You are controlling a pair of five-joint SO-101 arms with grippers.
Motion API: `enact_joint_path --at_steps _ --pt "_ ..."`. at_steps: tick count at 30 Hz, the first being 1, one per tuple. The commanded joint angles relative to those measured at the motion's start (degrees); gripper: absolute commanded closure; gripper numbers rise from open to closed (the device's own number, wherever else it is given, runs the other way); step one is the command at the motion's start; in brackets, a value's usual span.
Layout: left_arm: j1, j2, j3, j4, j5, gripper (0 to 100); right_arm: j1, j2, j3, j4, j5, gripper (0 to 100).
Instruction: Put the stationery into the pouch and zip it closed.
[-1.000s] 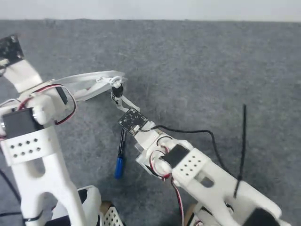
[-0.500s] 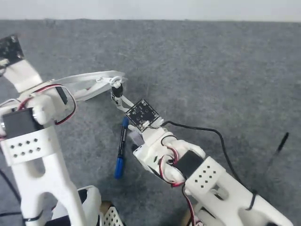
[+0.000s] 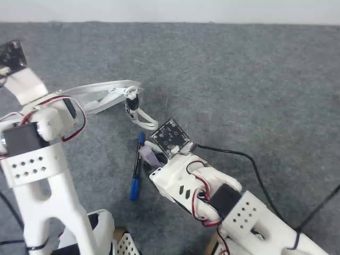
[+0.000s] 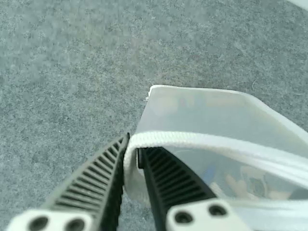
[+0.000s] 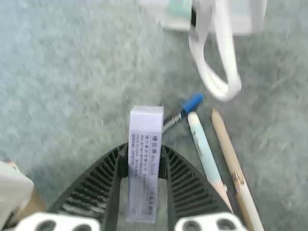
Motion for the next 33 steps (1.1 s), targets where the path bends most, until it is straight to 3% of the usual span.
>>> enact_joint_path --at_steps 1,11,21,33 --pt "-0.35 0.09 0.31 -3.34 0.7 99 -0.4 -4.97 -0.18 -1.8 -0.53 99.2" --pt "-0.09 0.0 0.31 -2.9 0.62 99 -0.31 -11.12 0.97 -5.41 -0.62 99.2" --pt "-0.09 0.0 0.31 -2.9 0.53 99 -0.57 -12.35 0.62 -23.34 4.31 99.2" --pt "2.64 0.0 0.4 -2.81 0.53 99 -0.57 -12.18 0.62 -44.62 4.4 99.2"
